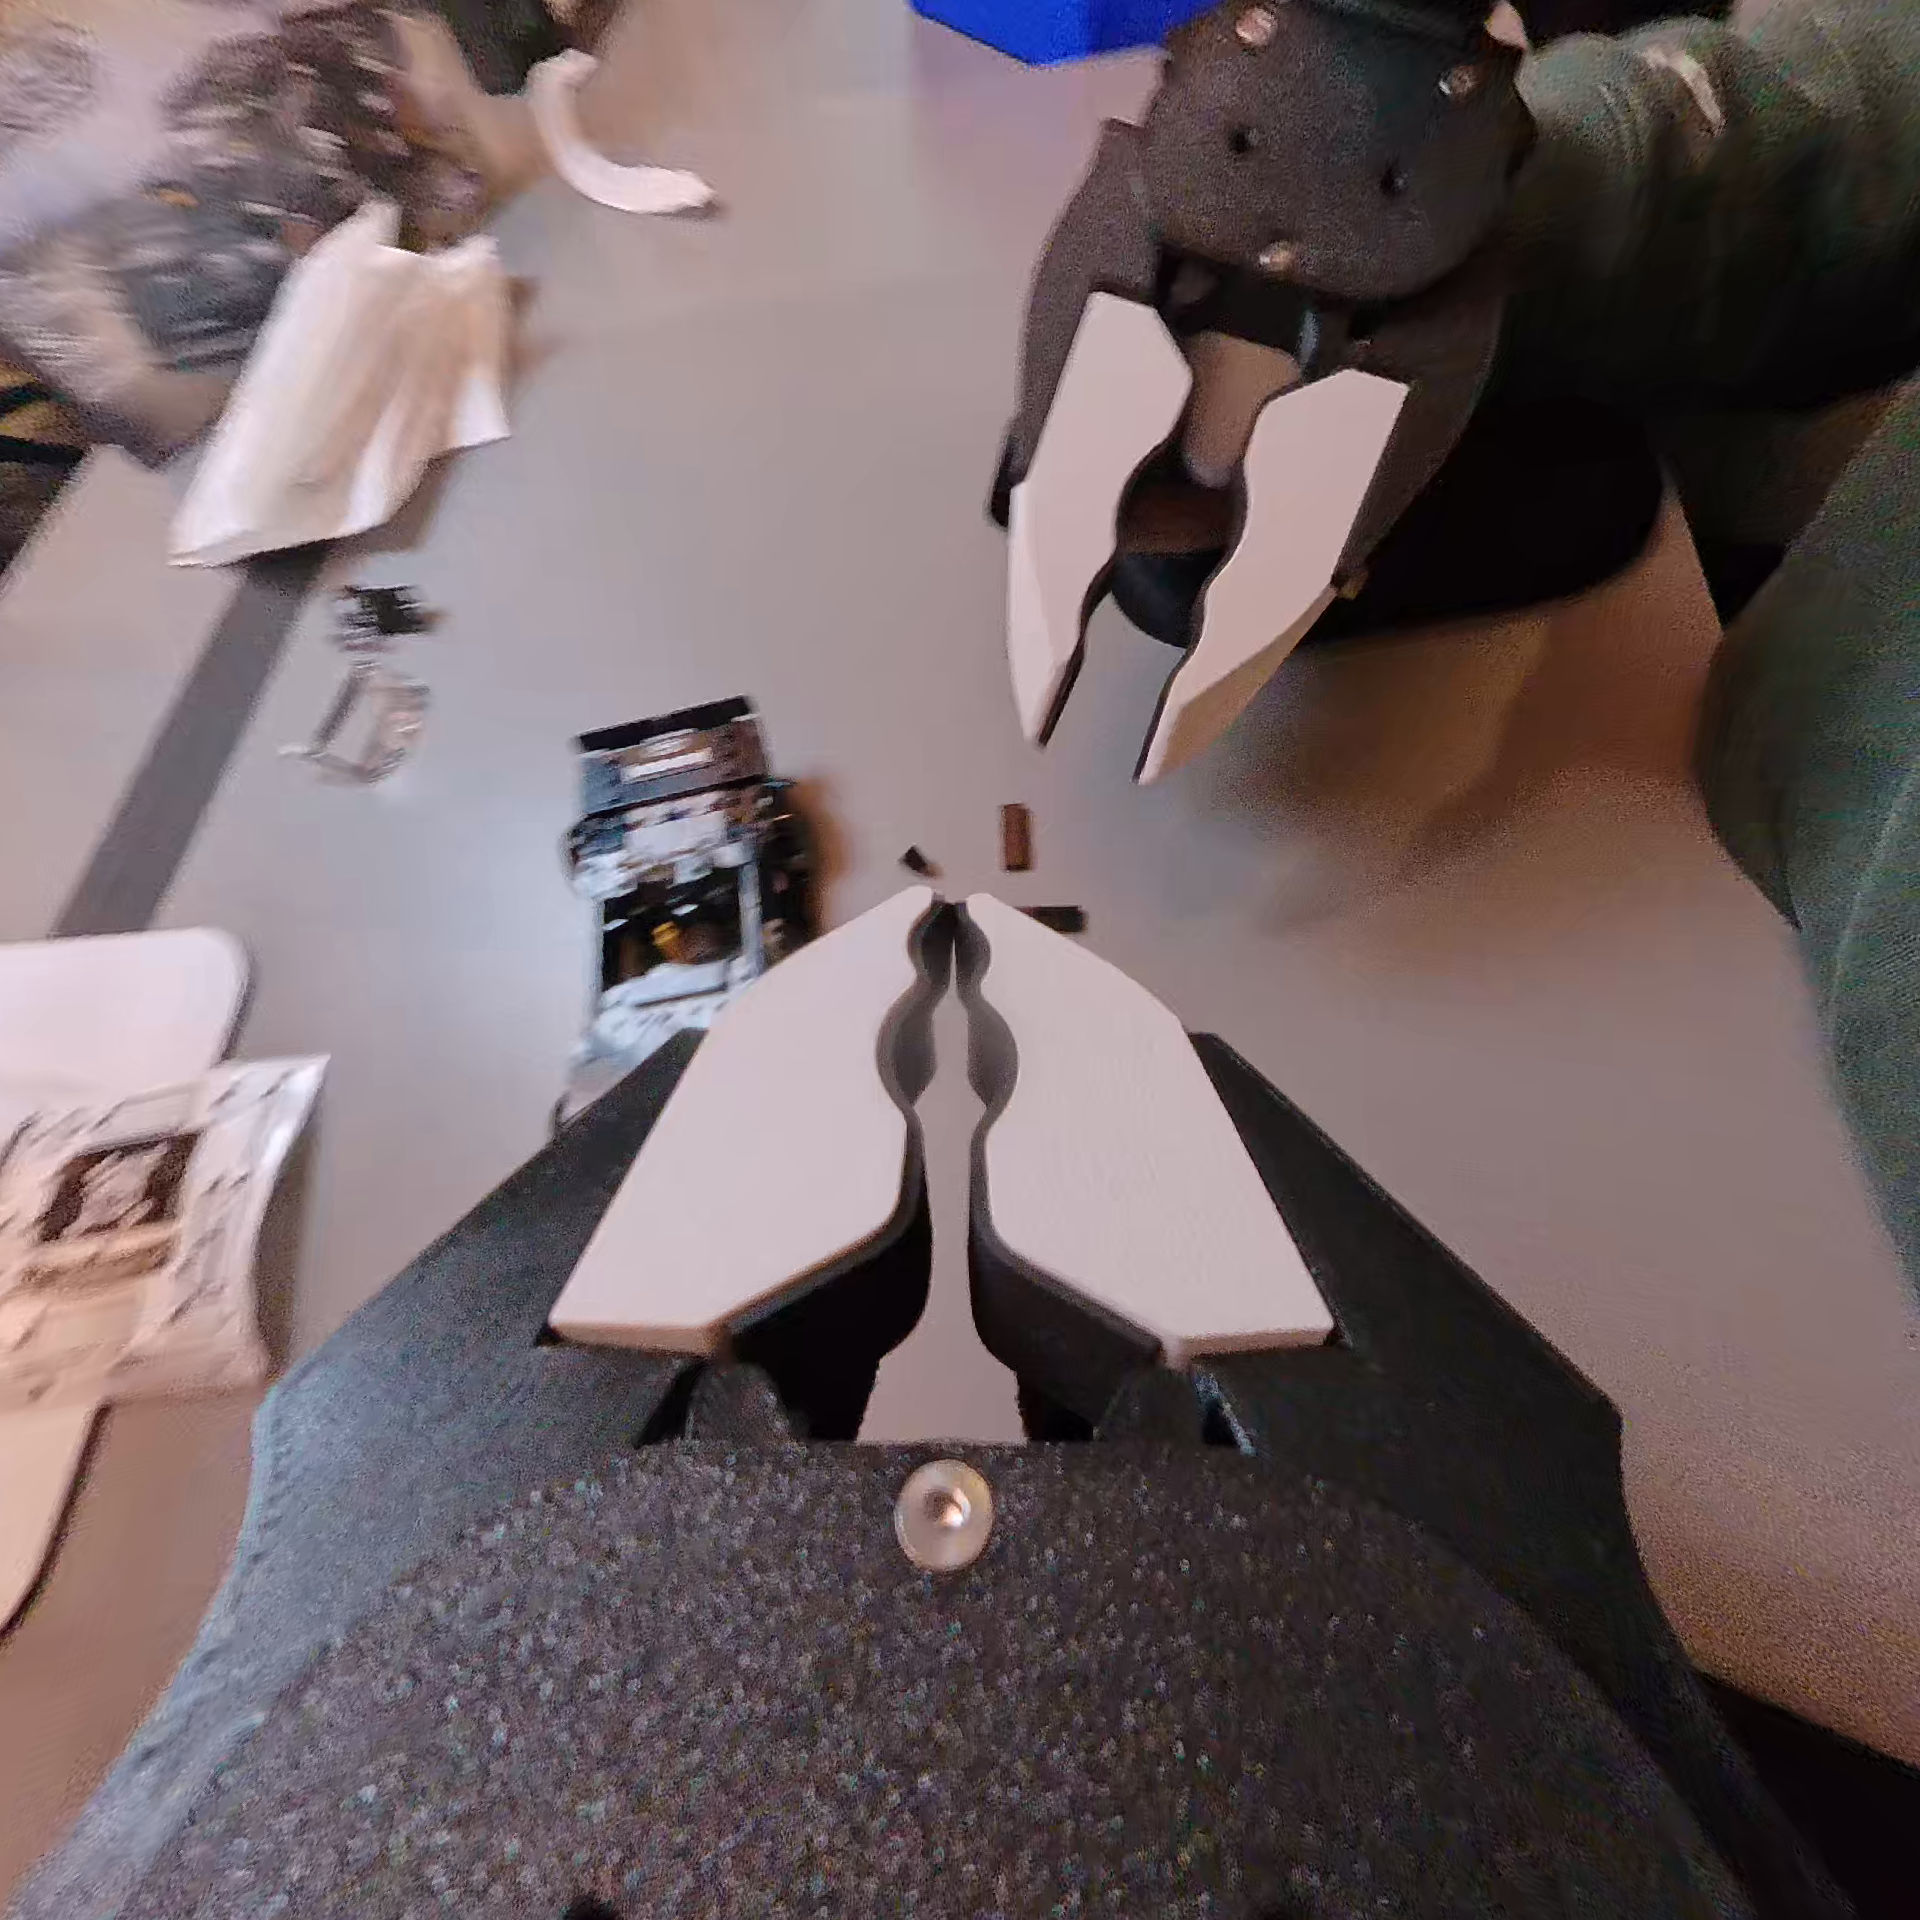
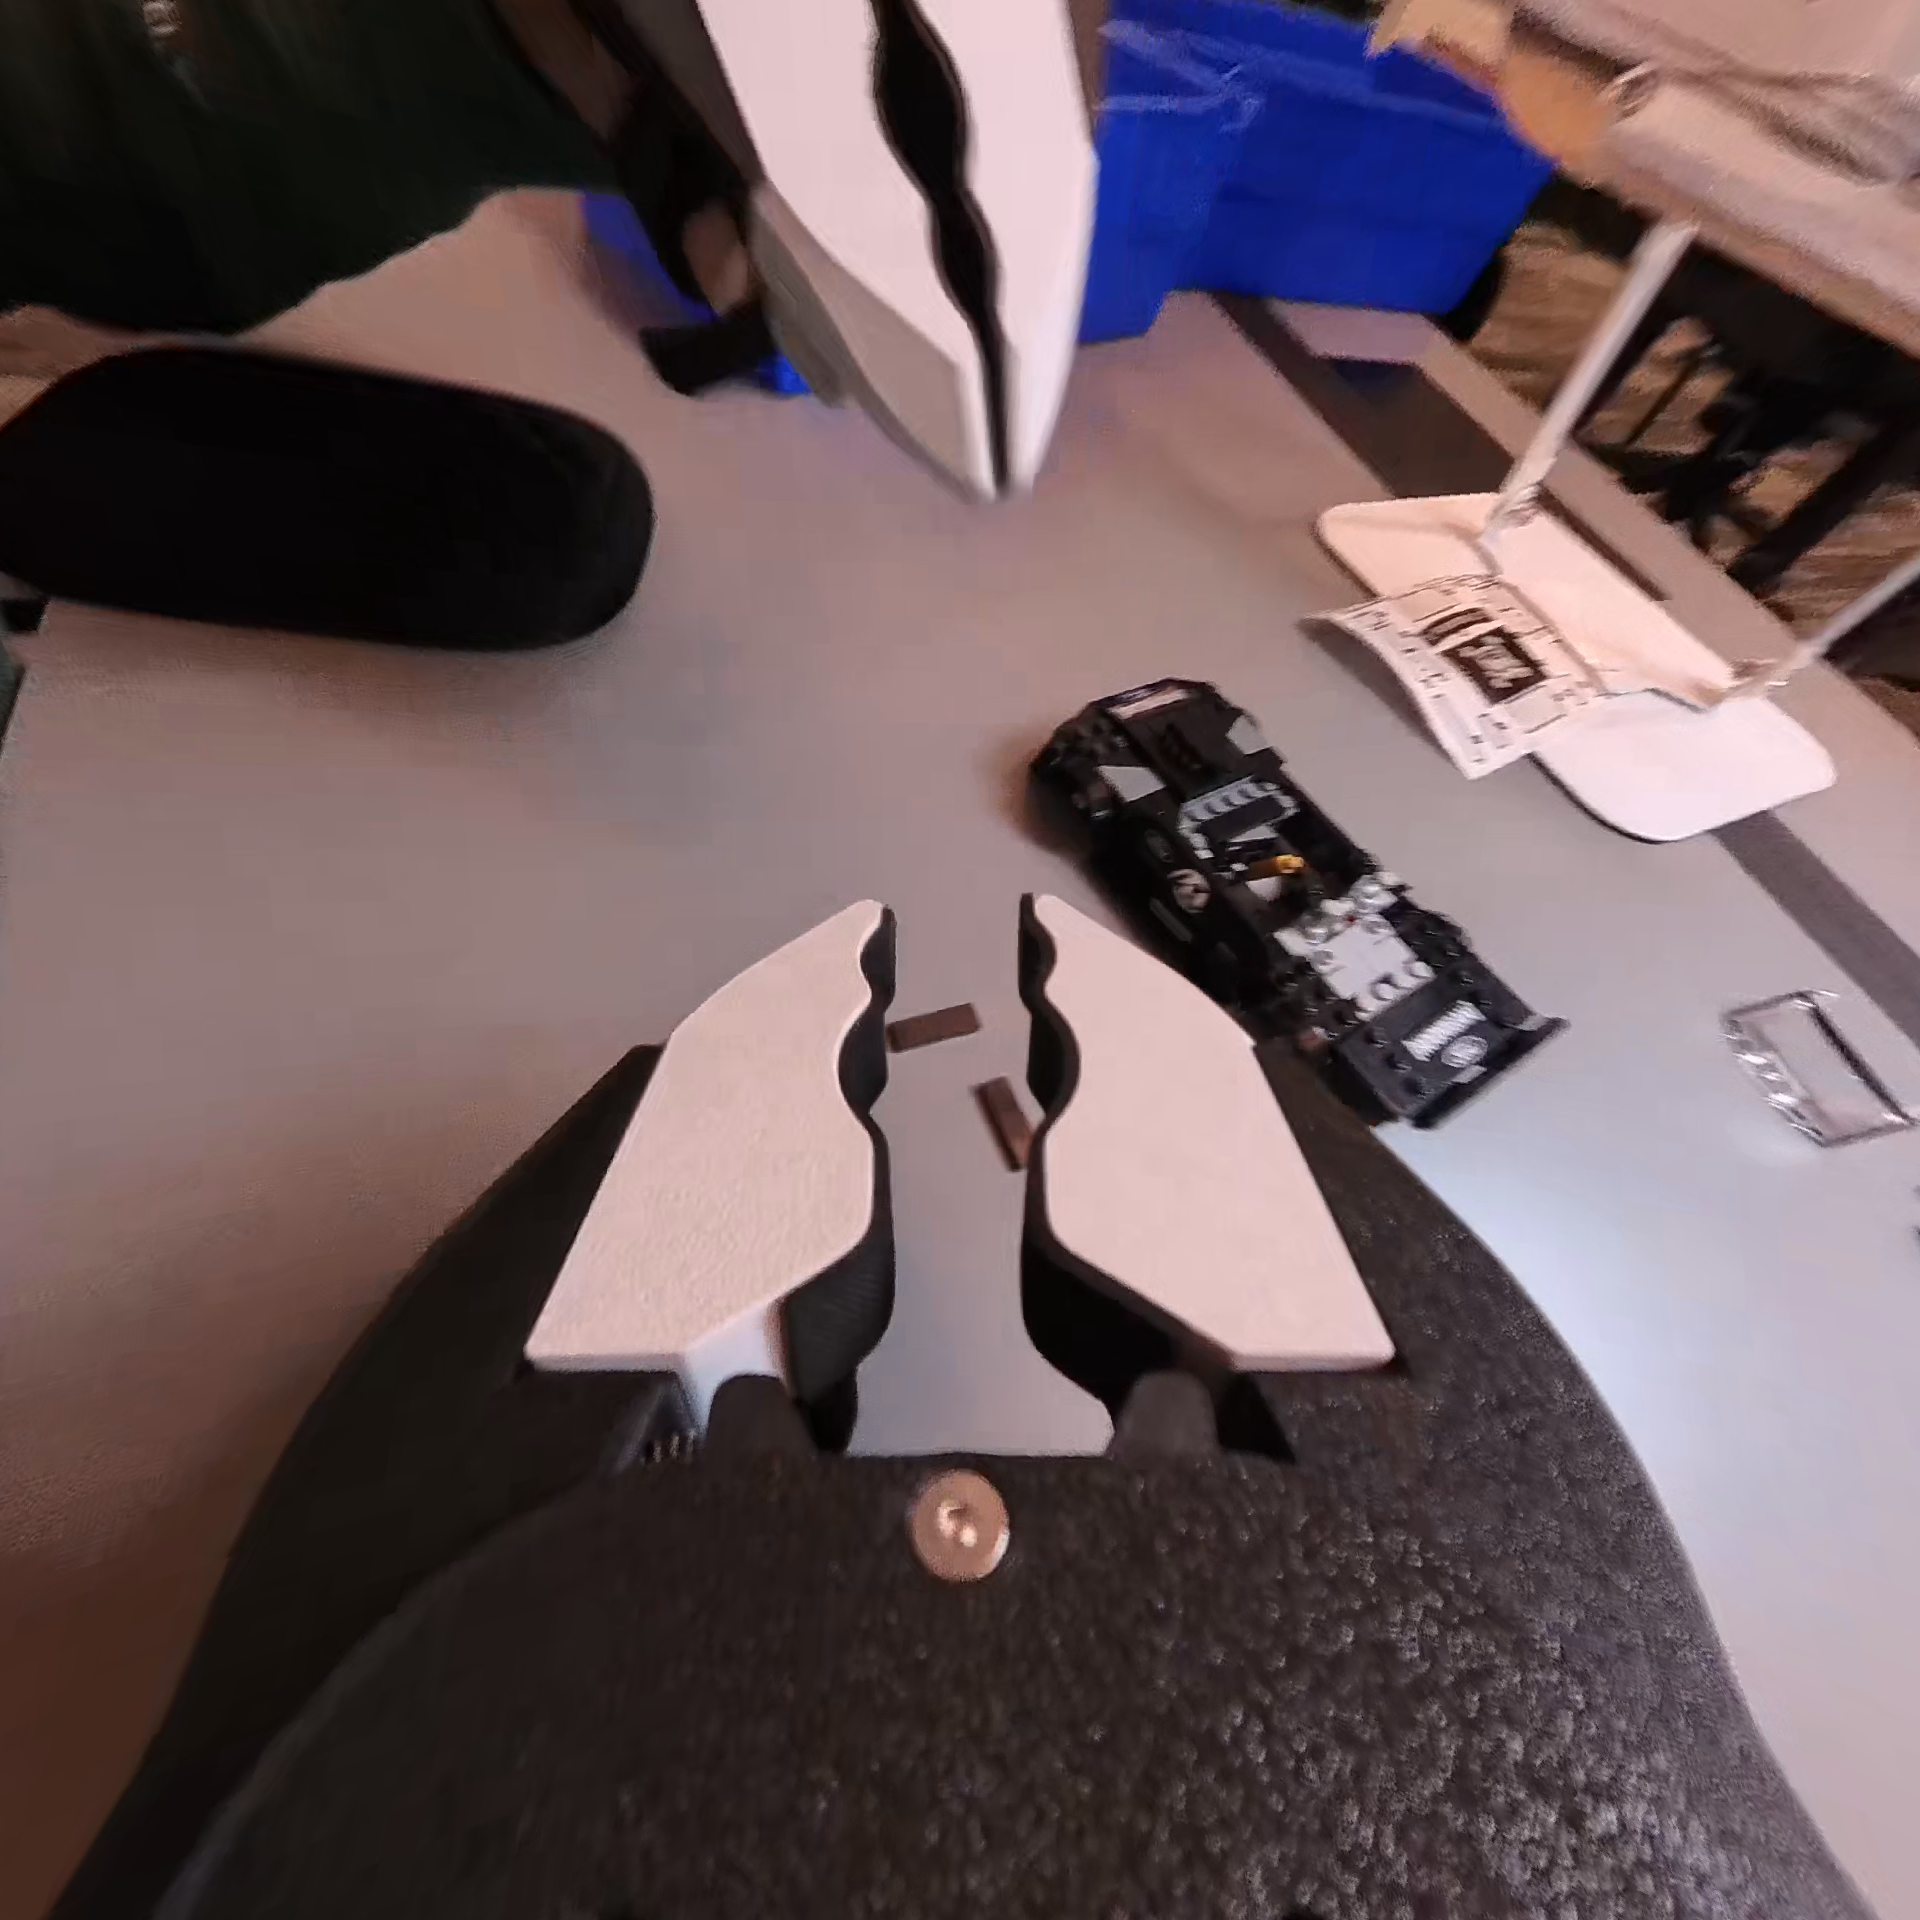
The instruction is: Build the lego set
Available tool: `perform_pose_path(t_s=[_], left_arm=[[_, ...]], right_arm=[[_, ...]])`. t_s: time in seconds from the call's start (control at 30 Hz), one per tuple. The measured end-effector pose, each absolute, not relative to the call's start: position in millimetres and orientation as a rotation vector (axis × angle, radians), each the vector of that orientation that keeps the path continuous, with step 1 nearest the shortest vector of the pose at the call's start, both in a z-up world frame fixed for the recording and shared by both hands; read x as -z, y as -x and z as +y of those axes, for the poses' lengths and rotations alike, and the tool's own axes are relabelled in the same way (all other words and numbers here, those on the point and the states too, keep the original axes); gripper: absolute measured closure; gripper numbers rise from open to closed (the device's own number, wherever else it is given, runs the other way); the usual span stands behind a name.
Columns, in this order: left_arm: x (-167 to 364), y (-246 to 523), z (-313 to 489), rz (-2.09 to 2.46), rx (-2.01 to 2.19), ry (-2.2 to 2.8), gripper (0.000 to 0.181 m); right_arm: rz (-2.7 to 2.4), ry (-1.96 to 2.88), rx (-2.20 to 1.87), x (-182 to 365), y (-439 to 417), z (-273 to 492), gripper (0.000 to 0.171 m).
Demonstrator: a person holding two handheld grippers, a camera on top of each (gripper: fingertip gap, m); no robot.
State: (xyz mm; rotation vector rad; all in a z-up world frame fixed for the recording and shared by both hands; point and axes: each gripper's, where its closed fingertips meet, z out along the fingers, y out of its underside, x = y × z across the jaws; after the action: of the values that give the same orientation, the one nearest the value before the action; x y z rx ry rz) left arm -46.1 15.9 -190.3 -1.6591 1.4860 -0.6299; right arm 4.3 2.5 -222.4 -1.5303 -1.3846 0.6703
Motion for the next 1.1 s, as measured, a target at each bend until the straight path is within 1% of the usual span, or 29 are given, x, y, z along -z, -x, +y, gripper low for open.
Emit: perform_pose_path(t_s=[0.07,0.17,0.27,0.33,0.43,0.47,0.53,0.63,0.73,0.9,0.97,1.0,1.1], left_arm=[[165.5,77.4,25.6,1.359,0.574,1.684,0.181],[128.5,145.0,47.4,1.139,0.400,1.747,0.180],[112.9,231.7,71.3,0.931,0.147,1.871,0.177],[126.5,285.7,78.9,0.841,0.068,2.034,0.167],[164.9,358.6,83.6,0.754,-0.036,2.299,0.152],[179.8,376.2,81.1,0.744,-0.041,2.391,0.149],[207.4,402.4,76.3,0.774,-0.065,2.525,0.152],[244.6,418.8,67.0,0.878,-0.068,2.680,0.150],[266.1,427.5,62.3,0.992,-0.092,2.748,0.153],[278.1,439.0,71.1,1.042,-0.116,2.752,0.162],[280.5,439.1,76.5,1.045,-0.093,2.736,0.170],[280.8,438.6,79.0,1.051,-0.082,2.724,0.179],[277.7,419.4,72.5,1.107,0.092,2.687,0.180]], right_arm=[[-1.273,1.517,-0.662,208.8,-14.8,14.0,0.147],[-1.071,1.505,-0.640,190.0,-37.8,35.6,0.146],[-0.906,1.499,-0.622,176.4,-59.6,52.4,0.145],[-0.849,1.492,-0.604,171.1,-69.1,58.6,0.145],[-0.825,1.486,-0.584,169.4,-74.6,61.5,0.145],[-0.825,1.490,-0.579,170.4,-75.1,62.2,0.146],[-0.826,1.501,-0.570,173.4,-75.5,64.2,0.146],[-0.819,1.529,-0.560,176.8,-76.0,68.5,0.146],[-0.811,1.547,-0.543,177.1,-76.2,70.6,0.147],[-0.796,1.584,-0.511,181.8,-78.1,73.6,0.147],[-0.790,1.599,-0.510,183.7,-77.7,74.5,0.148],[-0.790,1.605,-0.507,184.7,-77.4,74.8,0.148],[-0.801,1.622,-0.490,187.6,-75.7,75.3,0.148]])
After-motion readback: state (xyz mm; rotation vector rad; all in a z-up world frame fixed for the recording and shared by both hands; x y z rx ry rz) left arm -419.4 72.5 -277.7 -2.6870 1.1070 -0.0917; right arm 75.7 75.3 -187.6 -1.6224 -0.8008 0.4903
